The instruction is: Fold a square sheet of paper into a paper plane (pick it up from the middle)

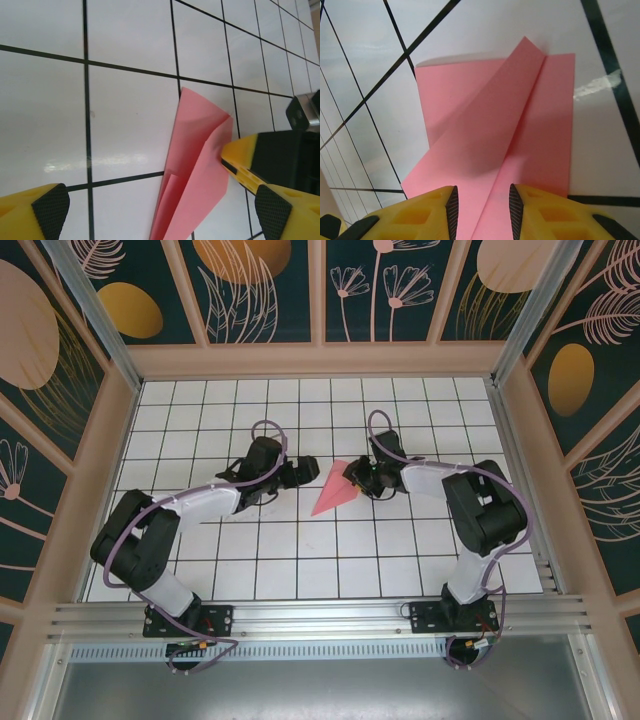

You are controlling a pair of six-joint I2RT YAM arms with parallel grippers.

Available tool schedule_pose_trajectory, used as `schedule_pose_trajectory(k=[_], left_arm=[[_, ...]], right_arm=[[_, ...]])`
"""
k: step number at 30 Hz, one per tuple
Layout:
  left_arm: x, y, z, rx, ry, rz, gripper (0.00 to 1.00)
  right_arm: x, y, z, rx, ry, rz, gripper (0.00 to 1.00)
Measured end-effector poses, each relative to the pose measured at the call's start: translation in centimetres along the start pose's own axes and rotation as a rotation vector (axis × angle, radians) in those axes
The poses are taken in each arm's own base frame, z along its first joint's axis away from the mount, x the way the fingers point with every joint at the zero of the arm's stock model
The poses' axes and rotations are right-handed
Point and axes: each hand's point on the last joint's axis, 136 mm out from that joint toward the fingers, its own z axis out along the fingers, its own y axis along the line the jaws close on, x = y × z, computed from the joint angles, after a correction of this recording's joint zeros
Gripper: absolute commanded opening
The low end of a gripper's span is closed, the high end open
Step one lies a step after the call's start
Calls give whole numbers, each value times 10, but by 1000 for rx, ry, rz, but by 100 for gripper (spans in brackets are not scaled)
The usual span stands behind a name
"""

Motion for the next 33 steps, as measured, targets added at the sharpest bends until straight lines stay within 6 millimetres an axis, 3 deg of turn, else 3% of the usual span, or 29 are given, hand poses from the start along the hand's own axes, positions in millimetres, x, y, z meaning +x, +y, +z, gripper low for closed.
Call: schedule_pose_trajectory(k=[16,20,28,33], left_arm=[[35,-8,25,118,167,-21,80],[43,-9,30,142,205,-28,73],[44,-24,41,228,237,-1,46],[41,-29,53,252,246,42,44]], right_arm=[[-4,6,10,-41,6,-31,35],[-3,9,12,-59,20,-43,35],[-5,12,10,-74,18,-70,35],[-13,25,-10,-114,-23,-87,36]])
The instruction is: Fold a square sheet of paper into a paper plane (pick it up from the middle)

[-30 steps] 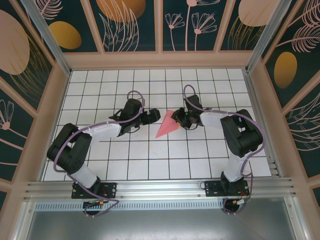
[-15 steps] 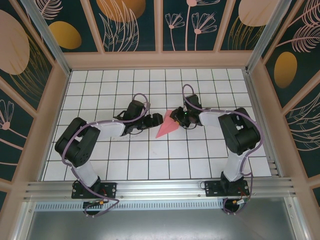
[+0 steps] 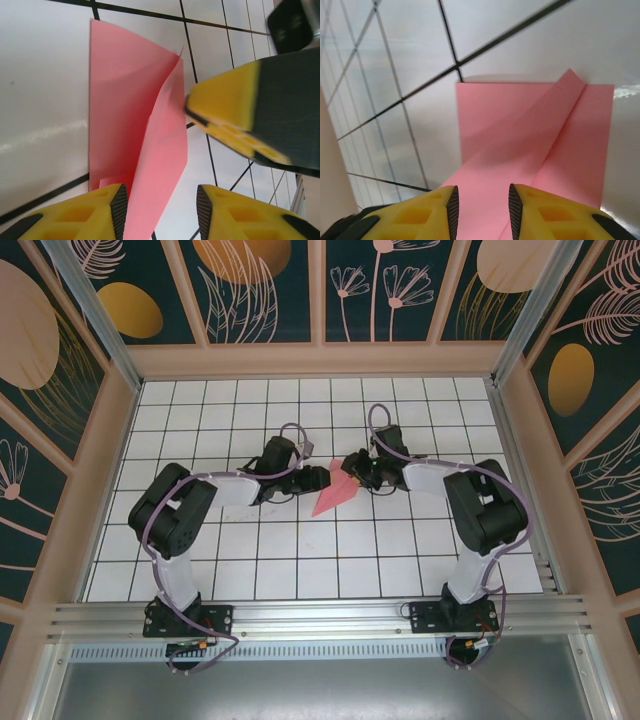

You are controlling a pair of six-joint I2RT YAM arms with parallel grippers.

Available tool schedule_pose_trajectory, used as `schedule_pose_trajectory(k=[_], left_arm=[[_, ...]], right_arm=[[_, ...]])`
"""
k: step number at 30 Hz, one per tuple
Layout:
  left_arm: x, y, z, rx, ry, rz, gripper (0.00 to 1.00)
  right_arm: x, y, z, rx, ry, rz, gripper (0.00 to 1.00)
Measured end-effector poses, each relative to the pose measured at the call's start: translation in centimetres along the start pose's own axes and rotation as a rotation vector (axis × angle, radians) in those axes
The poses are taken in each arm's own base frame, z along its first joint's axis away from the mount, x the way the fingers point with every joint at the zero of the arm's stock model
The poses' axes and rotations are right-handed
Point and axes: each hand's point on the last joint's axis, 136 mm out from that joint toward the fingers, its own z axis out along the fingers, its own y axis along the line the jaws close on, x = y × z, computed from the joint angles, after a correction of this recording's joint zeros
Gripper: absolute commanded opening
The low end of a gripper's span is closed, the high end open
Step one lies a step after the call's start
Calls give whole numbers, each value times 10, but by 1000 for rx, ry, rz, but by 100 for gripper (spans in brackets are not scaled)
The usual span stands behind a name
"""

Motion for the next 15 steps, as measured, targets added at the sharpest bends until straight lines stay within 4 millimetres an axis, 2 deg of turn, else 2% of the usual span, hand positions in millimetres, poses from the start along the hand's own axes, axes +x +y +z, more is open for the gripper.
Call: schedule_pose_trajectory(k=[6,10,15], left_arm=[[-5,4,13,1,13,60,33],[-5,3,17,13,22,89,24],[-4,5,22,19,30,120,18]], right_arm=[[-13,16,-28,-43,-68,-27,37],[-15,15,-40,-46,-88,-23,37],[-16,11,-50,-33,-104,-18,37]])
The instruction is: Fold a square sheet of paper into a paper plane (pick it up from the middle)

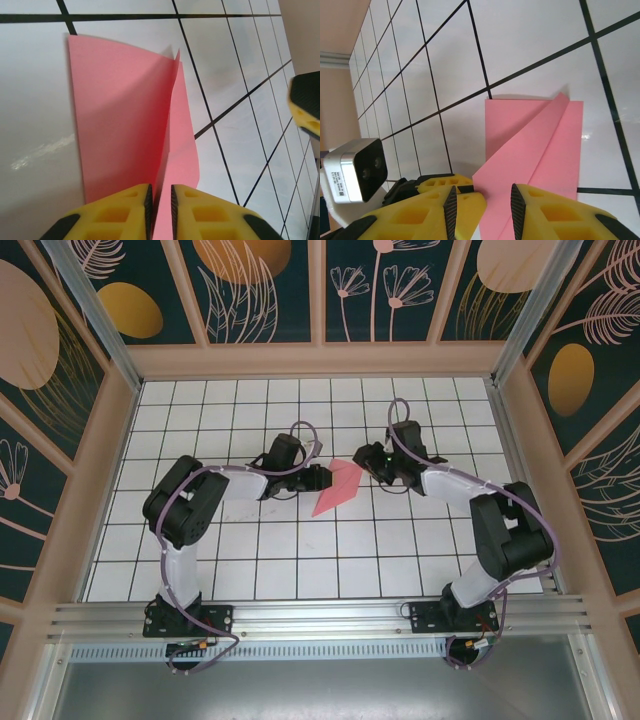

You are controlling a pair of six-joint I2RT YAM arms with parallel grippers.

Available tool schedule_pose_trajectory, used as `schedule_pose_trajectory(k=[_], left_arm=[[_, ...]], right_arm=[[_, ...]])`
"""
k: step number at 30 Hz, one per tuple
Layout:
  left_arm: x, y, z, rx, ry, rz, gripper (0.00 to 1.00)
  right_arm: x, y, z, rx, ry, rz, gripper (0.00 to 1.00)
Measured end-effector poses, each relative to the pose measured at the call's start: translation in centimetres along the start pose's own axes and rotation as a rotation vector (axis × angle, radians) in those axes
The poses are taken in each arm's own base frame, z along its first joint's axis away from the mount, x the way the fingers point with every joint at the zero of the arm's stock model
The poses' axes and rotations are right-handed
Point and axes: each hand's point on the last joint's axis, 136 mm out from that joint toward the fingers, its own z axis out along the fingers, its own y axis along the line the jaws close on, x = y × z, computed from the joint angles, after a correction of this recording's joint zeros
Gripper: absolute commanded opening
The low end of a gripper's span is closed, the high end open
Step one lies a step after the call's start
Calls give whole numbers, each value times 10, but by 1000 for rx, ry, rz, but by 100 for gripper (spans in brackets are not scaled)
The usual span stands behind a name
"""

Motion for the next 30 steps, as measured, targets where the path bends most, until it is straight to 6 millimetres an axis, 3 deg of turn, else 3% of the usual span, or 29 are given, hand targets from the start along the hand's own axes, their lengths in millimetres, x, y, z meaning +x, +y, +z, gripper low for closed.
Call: schedule_pose_trajectory(k=[6,13,16,23,26,30], left_arm=[[-2,1,2,-2,0,42,7],[-14,-5,-12,-56,-32,109,3],[-28,-14,-35,-116,-81,156,2],[-89,-43,-122,-359,-321,278,2],[-108,-39,-154,-511,-400,303,3],[-117,-13,-179,-757,-421,332,3]], right_arm=[[-6,1,-11,-1,-28,-3,37],[-9,1,-25,-3,-56,-8,42],[-11,1,-33,1,-78,-11,48],[-13,-10,-44,32,-116,-1,65],[-13,-18,-45,55,-126,2,69],[-17,-29,-49,83,-147,18,70]])
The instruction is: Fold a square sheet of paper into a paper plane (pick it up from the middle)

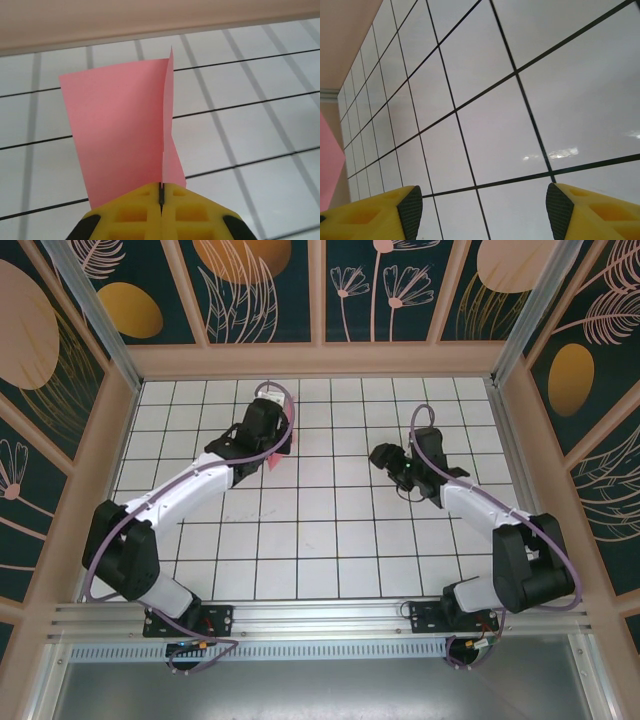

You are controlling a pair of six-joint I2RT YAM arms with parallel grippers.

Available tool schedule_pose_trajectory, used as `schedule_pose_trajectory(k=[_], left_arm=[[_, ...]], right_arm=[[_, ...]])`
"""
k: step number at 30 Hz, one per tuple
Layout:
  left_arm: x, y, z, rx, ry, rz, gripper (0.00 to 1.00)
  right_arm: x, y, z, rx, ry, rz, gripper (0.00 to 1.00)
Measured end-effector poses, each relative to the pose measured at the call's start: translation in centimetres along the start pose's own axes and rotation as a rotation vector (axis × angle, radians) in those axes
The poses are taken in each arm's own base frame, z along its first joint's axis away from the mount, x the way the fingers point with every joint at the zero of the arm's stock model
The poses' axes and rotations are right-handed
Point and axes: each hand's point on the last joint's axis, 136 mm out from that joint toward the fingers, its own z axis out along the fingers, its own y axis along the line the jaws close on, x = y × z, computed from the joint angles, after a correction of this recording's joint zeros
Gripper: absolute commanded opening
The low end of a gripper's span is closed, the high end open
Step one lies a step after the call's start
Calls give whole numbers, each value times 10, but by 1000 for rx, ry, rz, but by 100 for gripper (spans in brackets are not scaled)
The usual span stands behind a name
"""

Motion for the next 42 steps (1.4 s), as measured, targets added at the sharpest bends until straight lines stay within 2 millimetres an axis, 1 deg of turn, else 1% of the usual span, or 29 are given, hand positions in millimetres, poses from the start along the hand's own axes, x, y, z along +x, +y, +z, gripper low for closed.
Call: schedule_pose_trajectory(k=[2,4,9,10,13,15,18,21,23,24,26,28,31,34,36,38,40,42], left_arm=[[7,12,6,-103,24,53,3],[17,20,14,-186,55,106,3],[56,35,39,-377,175,266,3],[61,36,43,-399,189,287,3],[80,33,56,-441,237,357,3],[91,27,63,-443,258,388,3],[98,15,70,-430,272,416,4],[99,2,77,-408,271,422,6],[102,-4,79,-384,275,417,9],[103,-6,80,-373,280,412,13],[106,-11,82,-344,288,394,26],[108,-17,84,-313,294,364,35],[111,-30,86,-241,305,304,46],[114,-51,86,-122,321,232,55],[106,-65,80,-44,310,175,62],[89,-76,69,23,272,115,71],[68,-82,54,69,218,59,80],[49,-81,39,98,164,0,85]], right_arm=[[-3,-7,-2,13,-12,13,70],[-7,-14,-6,24,-24,28,70],[-13,-31,-13,54,-43,66,70],[-14,-33,-14,60,-45,72,70],[-17,-38,-17,71,-51,85,70],[-18,-40,-18,75,-55,91,70],[-19,-41,-19,76,-58,95,70],[-19,-42,-19,78,-58,96,70],[-20,-42,-19,78,-58,97,70],[-20,-42,-19,78,-59,97,70],[-20,-43,-20,79,-59,98,70],[-20,-43,-20,80,-60,99,70],[-20,-43,-20,79,-59,105,70],[-20,-43,-20,75,-55,105,70],[-19,-42,-20,70,-50,104,69],[-16,-41,-18,65,-35,102,67],[-11,-39,-13,67,-13,93,65],[-1,-31,-3,65,26,67,61]])
